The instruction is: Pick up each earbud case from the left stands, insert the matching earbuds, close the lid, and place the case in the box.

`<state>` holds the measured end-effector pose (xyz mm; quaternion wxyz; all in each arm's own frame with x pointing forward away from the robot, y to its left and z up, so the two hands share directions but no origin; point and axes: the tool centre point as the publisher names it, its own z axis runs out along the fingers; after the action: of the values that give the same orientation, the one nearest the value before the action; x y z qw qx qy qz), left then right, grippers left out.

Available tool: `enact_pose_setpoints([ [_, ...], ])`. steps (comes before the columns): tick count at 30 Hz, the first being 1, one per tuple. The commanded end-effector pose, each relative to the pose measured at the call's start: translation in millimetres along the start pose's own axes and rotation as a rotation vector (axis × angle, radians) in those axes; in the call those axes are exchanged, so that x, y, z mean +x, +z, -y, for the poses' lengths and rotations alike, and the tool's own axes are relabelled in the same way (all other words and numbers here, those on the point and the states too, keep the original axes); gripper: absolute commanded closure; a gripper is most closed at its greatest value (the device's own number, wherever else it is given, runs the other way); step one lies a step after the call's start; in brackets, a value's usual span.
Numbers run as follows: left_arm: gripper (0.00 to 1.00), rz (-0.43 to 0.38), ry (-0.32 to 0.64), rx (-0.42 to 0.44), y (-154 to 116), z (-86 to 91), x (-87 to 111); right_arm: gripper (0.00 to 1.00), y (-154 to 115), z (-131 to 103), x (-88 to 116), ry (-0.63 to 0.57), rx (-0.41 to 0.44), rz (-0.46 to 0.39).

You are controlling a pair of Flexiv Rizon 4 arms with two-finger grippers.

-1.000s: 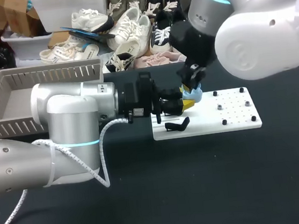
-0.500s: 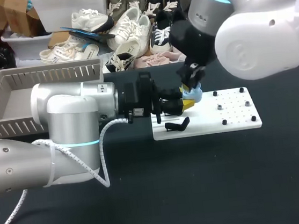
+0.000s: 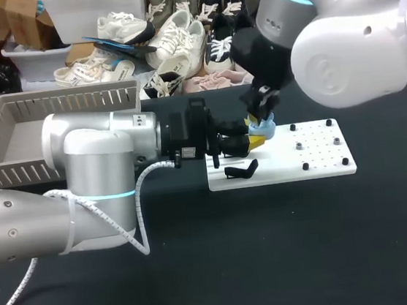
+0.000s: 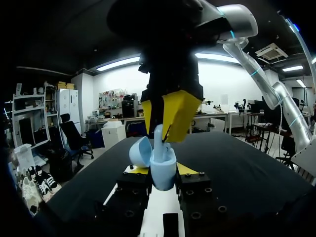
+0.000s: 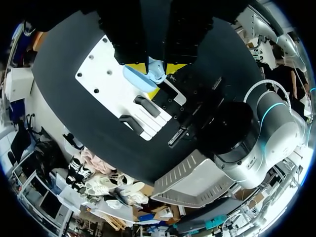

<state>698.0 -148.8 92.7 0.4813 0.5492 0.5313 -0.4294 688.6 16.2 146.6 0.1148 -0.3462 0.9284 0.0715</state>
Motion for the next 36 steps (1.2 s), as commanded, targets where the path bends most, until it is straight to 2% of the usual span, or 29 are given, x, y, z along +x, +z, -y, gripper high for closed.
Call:
enact_pose_setpoints([
  [1,1.0,0.003,0.001,-0.001,0.3,0.1,0.9,1.0,-1.8,1.0,1.7,0.003,0.004,0.001],
  [36,1.0,0.003,0.001,-0.001,0.3,0.1,0.9,1.0,1.5,2.1,2.5,0.004,-0.001,-0.009],
])
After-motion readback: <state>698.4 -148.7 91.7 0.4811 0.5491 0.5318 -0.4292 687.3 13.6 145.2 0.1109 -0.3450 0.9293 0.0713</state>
